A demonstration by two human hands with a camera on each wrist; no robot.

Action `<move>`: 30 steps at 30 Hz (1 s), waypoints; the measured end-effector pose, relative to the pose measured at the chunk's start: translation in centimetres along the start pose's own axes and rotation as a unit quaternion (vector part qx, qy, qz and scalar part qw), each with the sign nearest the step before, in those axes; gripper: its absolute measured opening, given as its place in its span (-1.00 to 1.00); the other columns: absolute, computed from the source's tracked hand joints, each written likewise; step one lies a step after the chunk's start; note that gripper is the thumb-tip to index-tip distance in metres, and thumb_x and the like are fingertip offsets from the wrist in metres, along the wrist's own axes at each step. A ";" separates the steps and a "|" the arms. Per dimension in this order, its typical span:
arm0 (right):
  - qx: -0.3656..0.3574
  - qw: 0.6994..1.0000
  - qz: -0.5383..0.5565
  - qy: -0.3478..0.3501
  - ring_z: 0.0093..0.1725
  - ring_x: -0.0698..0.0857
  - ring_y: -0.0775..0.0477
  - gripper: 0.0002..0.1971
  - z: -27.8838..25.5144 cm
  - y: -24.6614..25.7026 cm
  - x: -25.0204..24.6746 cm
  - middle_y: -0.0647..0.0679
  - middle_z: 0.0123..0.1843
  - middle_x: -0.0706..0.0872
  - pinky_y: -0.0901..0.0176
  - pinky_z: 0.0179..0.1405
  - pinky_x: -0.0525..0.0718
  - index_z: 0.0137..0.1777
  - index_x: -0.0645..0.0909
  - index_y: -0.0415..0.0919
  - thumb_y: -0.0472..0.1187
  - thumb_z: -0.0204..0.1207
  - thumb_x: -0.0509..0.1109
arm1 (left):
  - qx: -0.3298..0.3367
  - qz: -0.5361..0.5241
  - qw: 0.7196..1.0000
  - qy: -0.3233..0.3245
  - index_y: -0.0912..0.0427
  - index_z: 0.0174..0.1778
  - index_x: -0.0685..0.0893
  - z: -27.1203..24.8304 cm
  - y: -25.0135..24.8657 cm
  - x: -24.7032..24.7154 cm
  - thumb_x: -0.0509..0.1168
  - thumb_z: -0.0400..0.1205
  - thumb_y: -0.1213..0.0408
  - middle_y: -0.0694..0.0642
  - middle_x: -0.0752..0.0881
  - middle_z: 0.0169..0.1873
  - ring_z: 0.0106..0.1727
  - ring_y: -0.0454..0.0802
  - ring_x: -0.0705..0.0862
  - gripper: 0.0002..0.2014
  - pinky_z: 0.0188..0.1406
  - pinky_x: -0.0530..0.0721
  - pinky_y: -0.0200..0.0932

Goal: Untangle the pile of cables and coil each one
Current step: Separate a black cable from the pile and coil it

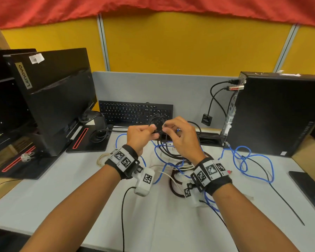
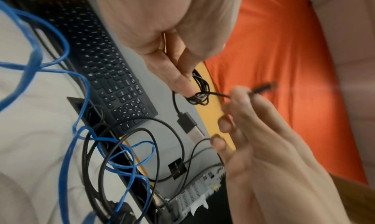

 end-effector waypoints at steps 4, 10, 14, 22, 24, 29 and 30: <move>0.153 0.954 0.235 -0.106 -0.09 0.78 0.03 -0.92 -0.4 -1.9 -1.0 -0.12 -0.03 0.85 0.15 -0.12 0.78 0.01 0.74 -0.22 -0.31 0.69 0.41 | -0.054 -0.091 0.993 -0.046 0.36 -0.13 0.80 1.1 0.4 -1.0 0.43 0.64 0.46 0.17 0.82 -0.21 -0.27 -0.10 0.84 -0.94 -0.13 0.78 -0.26; 0.205 0.907 0.339 -0.145 -0.14 0.78 0.04 -0.87 -0.4 -1.8 -0.6 -0.16 -0.06 0.83 0.20 -0.08 0.79 0.06 0.70 -0.43 -0.36 0.71 0.36 | -0.040 -0.046 0.997 -0.052 0.29 -0.14 0.79 1.1 0.3 -1.1 0.42 0.64 0.47 0.19 0.81 -0.12 -0.29 -0.16 0.83 -0.93 -0.16 0.79 -0.27; 0.203 0.897 0.367 -0.138 -0.10 0.81 -0.01 -0.77 0.3 -1.0 -0.7 -0.22 -0.01 0.80 0.12 -0.07 0.84 0.20 0.62 -0.55 -0.32 0.75 0.31 | 0.030 -0.014 0.999 -0.014 0.16 0.25 0.63 0.3 -0.4 -1.1 0.41 0.60 0.53 0.23 0.76 -0.28 -0.22 0.14 0.86 -0.67 -0.10 0.84 0.01; 0.359 0.792 0.447 -0.208 -0.25 0.86 0.01 -0.85 -0.7 -2.6 0.0 -0.22 -0.09 0.83 0.27 -0.23 0.81 0.08 0.64 -0.43 -0.34 0.76 0.30 | 0.043 -0.138 0.988 0.061 0.33 0.36 0.60 -1.2 -0.9 1.8 0.20 0.67 0.69 0.43 0.70 0.20 0.27 0.36 0.72 -0.63 0.04 0.82 0.13; 0.405 0.778 0.425 -0.223 -0.32 0.84 0.04 -0.86 -1.1 -3.1 0.2 -0.20 -0.14 0.82 0.28 -0.33 0.79 0.02 0.67 -0.45 -0.37 0.74 0.33 | 0.021 -0.182 0.982 0.038 0.43 0.26 0.60 -1.7 -0.6 2.4 0.21 0.67 0.69 0.40 0.68 0.11 0.31 0.41 0.67 -0.72 0.04 0.83 0.10; 0.465 0.747 0.406 -0.246 -0.27 0.80 -0.09 -0.86 -1.6 -3.9 0.4 -0.23 -0.18 0.76 0.13 -0.40 0.79 -0.03 0.62 -0.37 -0.39 0.75 0.26 | -0.021 -0.234 0.972 -0.002 0.34 0.16 0.61 -2.8 0.1 3.9 0.20 0.73 0.58 0.46 0.66 0.23 0.27 0.37 0.73 -0.84 -0.10 0.81 -0.19; 0.474 0.742 0.412 -0.234 -0.24 0.80 -0.14 -0.87 -1.7 -4.0 0.5 -0.27 -0.13 0.75 0.07 -0.36 0.80 0.00 0.58 -0.38 -0.39 0.76 0.23 | -0.031 -0.244 0.969 0.002 0.34 0.17 0.60 -2.9 0.3 4.2 0.20 0.75 0.55 0.42 0.68 0.22 0.22 0.33 0.76 -0.85 -0.08 0.80 -0.19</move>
Point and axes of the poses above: each hand's wrist, its own z-axis towards the middle knuckle, its own x-axis out of the palm, y = z × x, the point moved 5 cm from there along z, towards the middle knuckle
